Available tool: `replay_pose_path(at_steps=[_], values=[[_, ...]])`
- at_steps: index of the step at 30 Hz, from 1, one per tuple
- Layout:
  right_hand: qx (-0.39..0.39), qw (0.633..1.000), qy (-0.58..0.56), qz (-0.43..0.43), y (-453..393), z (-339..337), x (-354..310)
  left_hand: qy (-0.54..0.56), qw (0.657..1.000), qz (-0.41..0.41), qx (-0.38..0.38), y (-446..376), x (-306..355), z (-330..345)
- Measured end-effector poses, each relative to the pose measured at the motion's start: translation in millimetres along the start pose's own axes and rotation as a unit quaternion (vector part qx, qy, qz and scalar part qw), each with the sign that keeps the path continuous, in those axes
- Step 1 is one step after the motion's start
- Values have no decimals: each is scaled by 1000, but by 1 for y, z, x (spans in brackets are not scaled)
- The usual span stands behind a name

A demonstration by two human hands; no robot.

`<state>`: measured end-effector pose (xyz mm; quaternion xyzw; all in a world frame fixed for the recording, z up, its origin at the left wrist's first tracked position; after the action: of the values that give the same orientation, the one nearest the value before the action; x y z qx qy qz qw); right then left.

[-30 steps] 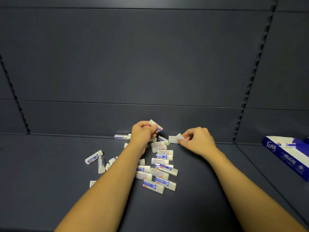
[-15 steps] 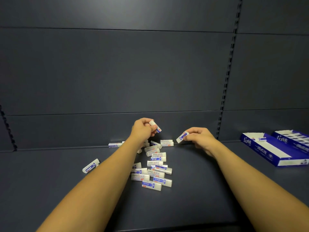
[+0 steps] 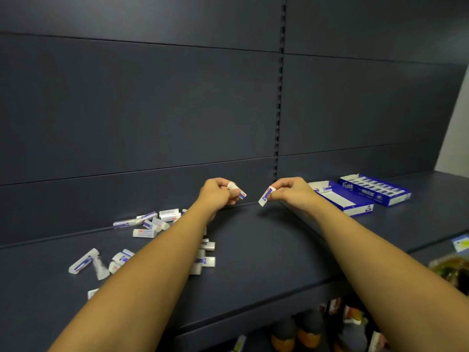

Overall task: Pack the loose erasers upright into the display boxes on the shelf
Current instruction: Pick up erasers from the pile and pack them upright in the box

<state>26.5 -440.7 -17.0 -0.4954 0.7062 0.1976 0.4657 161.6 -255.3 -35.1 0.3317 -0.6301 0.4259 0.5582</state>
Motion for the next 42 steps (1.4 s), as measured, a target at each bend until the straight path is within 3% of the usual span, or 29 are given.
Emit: replay_pose_path(at_steps=[6,16,22,32,42], values=[[14,996,93,-2,10,-69,18,-31,999,0,-19,11,9,50],[19,996,89,-5,27,-164,62,-50,999,12,6,34,21,153],[10,999,32,-1,21,-200,96,-41,999,-2,25,36,18,208],[49,995,-52,65,-42,-225,145,-42,997,8,72,-18,3,260],[-36,997,72,2,-126,-206,159,-16,993,17,115,-92,-20,265]])
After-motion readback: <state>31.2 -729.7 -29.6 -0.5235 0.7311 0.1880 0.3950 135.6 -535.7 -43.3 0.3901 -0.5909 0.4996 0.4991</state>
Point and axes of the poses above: each hand's wrist, its own y-axis away from the middle knuckle, its own z-axis out of the palm, x = y × z, the point moved 6 cm from there along -y, towards the middle knuckle, and after that the axes turned 7 degrees about y, right-handed, at the moved point
